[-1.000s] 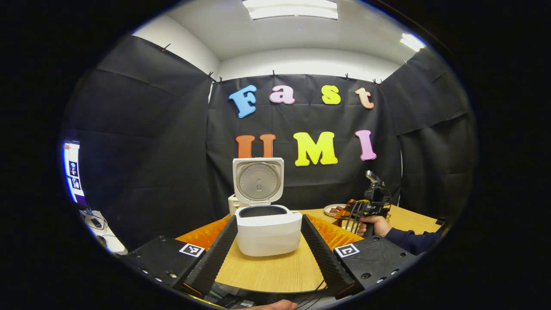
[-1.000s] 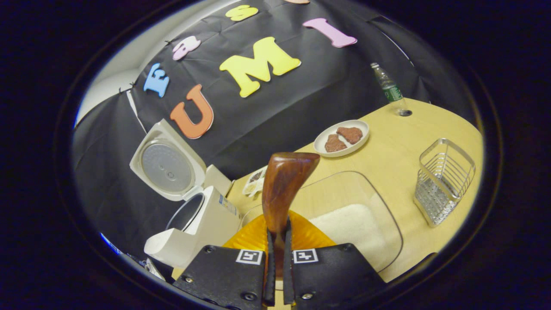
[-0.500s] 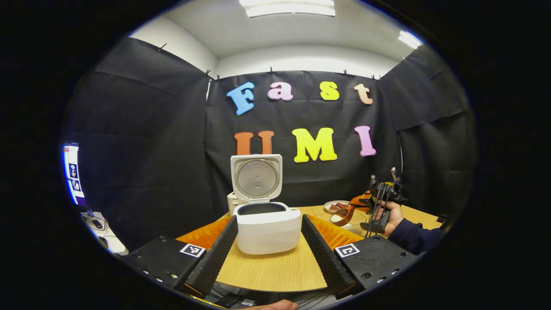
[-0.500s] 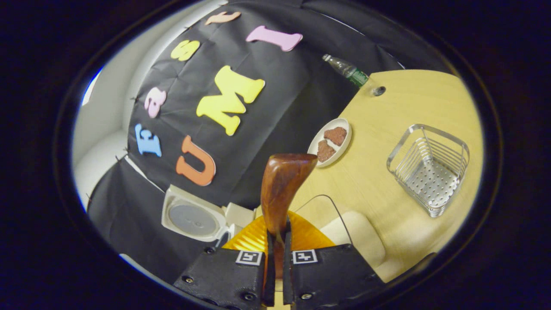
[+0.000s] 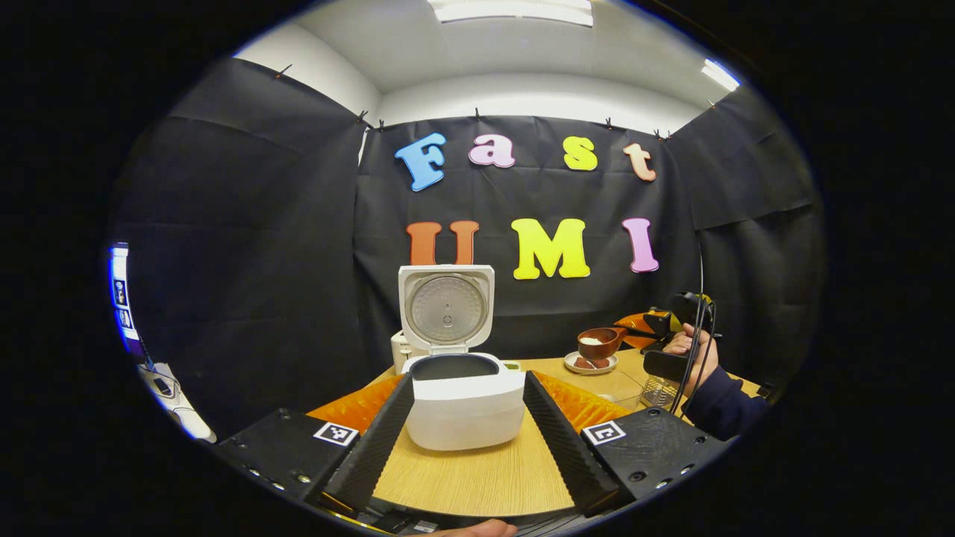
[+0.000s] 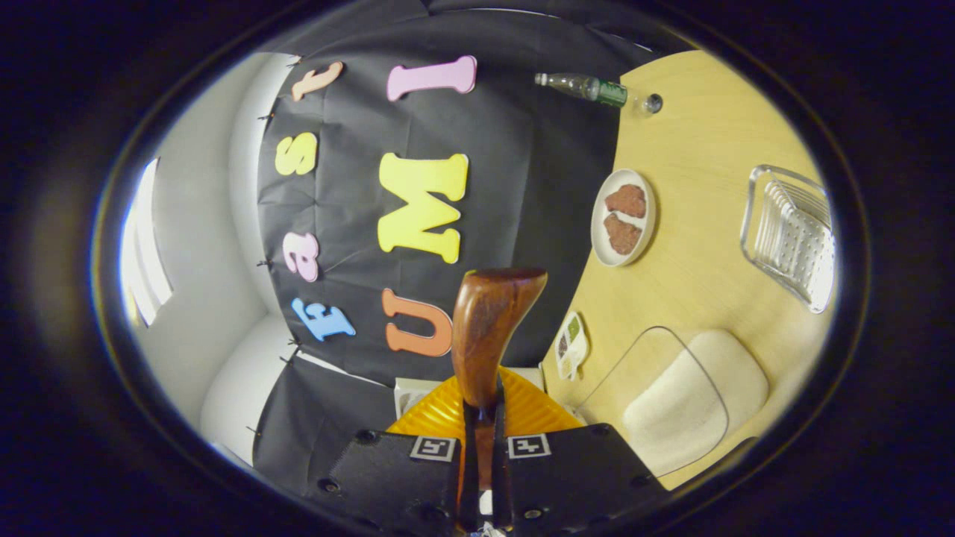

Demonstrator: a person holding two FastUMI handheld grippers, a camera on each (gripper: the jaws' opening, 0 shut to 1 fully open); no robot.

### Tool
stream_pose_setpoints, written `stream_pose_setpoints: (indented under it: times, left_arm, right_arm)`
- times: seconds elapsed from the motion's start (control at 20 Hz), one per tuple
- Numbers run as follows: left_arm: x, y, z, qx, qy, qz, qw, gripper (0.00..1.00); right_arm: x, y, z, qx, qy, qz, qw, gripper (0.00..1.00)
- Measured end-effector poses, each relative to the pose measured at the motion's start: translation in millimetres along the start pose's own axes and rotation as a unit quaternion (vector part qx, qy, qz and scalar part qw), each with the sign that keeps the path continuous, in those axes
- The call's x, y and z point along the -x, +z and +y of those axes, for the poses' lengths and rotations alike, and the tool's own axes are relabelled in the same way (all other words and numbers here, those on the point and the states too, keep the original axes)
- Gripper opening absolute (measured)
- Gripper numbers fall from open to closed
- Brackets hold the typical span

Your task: Close the left gripper, press the button to open the rice cooker; take a wooden spoon from the chopstick holder with the right hand, scoop a spoonful of rice and pour it into the rice cooker, then put the wooden spoon back into the chopstick holder.

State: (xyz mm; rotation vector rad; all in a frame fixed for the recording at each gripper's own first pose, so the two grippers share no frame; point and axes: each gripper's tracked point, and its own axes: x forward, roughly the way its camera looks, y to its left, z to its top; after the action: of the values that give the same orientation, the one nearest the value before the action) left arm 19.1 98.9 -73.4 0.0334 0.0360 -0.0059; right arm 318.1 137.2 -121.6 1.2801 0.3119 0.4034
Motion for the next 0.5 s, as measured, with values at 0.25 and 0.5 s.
stream_pose_setpoints:
  times: [0.25,0.5]
  left_arm:
    - [-5.3,2.5,20.6,0.001,0.016,0.0,1.0,0.94]
    - [5.6,0.7,43.5,0.018,0.034,-0.002,0.999,0.93]
  right_arm:
    - [-37.2,-48.8,62.0,0.017,0.045,0.046,0.998,0.12]
    - [-97.9,-94.9,79.6,0.088,0.021,0.078,0.993,0.12]
